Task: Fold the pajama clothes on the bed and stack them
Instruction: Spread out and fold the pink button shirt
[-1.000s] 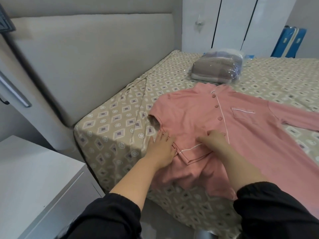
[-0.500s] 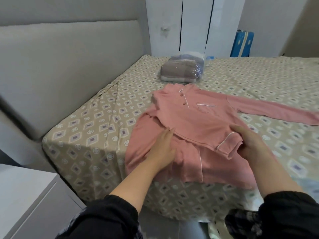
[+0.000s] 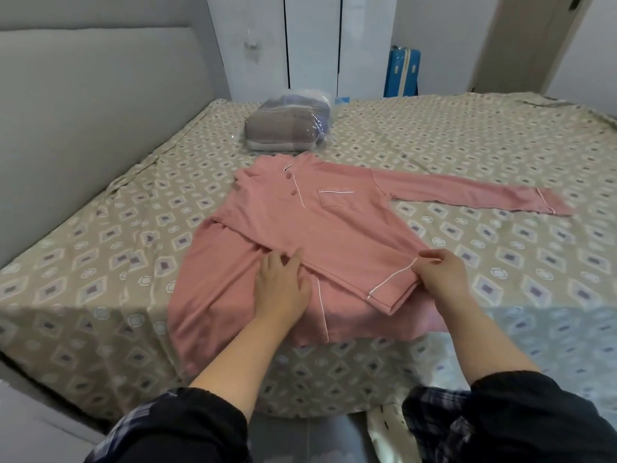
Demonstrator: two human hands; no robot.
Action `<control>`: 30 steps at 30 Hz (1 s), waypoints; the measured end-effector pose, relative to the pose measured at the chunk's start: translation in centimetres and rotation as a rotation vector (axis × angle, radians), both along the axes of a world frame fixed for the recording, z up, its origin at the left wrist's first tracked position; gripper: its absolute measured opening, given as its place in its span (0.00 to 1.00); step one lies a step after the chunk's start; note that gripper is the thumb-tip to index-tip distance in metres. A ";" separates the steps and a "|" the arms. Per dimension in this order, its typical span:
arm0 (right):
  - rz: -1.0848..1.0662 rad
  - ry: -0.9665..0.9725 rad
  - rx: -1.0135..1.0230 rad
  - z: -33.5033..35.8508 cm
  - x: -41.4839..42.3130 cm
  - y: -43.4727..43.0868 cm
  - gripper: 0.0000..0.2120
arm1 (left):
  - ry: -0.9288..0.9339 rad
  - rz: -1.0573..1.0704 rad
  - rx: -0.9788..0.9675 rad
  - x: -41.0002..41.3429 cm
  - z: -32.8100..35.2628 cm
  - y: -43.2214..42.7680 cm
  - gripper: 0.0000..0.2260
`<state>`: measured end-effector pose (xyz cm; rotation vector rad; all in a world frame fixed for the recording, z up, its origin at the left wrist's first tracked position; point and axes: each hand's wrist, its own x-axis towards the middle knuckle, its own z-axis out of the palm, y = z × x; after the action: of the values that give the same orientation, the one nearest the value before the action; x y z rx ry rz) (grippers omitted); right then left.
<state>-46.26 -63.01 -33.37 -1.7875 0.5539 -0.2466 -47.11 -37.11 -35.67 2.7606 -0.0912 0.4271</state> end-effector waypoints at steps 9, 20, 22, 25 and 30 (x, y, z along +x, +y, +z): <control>0.224 -0.125 -0.930 0.4 -0.7 2.6 0.22 | 0.248 -0.337 0.196 1.5 -0.2 -0.5 0.24; 0.624 0.238 -1.101 -0.1 1.0 8.0 0.28 | 0.326 -0.296 0.254 1.4 0.1 2.0 0.24; 0.636 0.149 -1.069 0.1 1.3 9.6 0.28 | 0.364 -0.184 0.259 1.8 0.2 3.5 0.26; 0.652 0.002 -1.036 -0.1 1.8 12.0 0.28 | 0.422 -0.083 0.256 2.1 0.1 6.2 0.27; 0.798 0.125 -1.126 -2.1 2.2 13.8 0.29 | 0.457 0.057 0.195 1.3 -0.1 10.8 0.26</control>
<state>-44.06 -49.24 -35.47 -2.9575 -0.3608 0.1651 -45.81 -26.34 -35.80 2.9807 0.0626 -0.2169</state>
